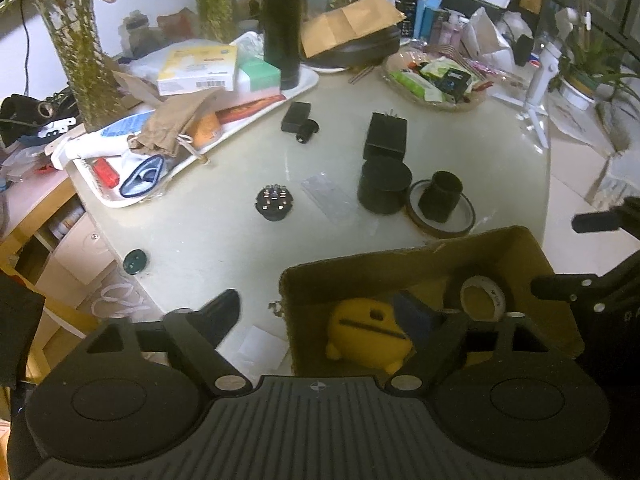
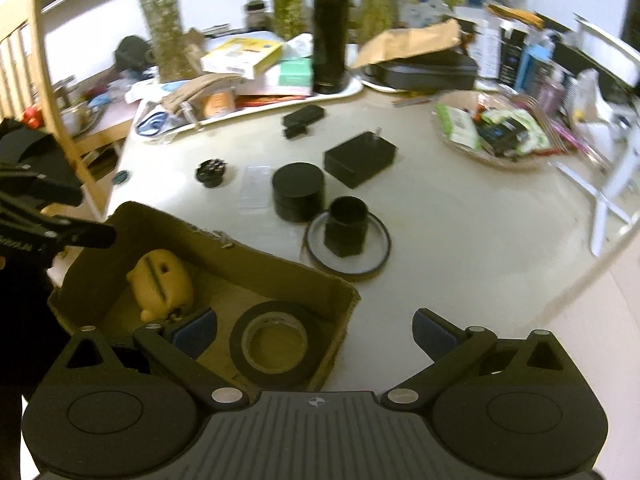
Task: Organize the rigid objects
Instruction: 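Open the left tool to drop the yellow case while the right tool releases the tape in the box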
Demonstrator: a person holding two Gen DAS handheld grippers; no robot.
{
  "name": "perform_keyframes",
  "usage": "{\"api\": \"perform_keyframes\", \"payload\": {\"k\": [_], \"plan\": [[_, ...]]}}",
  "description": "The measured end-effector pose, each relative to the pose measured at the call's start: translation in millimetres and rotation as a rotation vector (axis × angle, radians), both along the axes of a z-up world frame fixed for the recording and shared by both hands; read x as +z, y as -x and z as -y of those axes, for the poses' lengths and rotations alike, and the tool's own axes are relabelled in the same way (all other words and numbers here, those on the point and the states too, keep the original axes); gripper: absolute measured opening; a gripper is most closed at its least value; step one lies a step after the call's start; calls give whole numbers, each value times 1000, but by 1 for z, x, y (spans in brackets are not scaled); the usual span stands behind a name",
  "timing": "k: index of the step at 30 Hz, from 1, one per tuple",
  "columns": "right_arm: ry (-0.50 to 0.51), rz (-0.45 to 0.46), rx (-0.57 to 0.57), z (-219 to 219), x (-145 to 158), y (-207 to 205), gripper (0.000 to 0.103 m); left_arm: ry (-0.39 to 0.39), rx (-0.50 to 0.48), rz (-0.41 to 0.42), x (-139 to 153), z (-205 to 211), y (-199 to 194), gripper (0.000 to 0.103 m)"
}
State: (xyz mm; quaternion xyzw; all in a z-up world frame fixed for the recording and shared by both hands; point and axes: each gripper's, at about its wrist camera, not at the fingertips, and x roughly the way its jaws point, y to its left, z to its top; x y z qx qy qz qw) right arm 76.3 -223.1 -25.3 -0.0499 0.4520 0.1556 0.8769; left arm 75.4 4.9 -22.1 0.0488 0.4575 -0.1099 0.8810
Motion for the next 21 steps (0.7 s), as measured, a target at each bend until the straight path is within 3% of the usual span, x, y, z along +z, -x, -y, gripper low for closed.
{"api": "perform_keyframes", "payload": {"k": [7, 21], "plan": [[-31, -41, -98, 11, -5, 1, 103, 5, 24, -3, -1, -6, 2, 90], [-48, -45, -117, 15, -4, -1, 103, 12, 29, -21, -1, -7, -2, 90]]}}
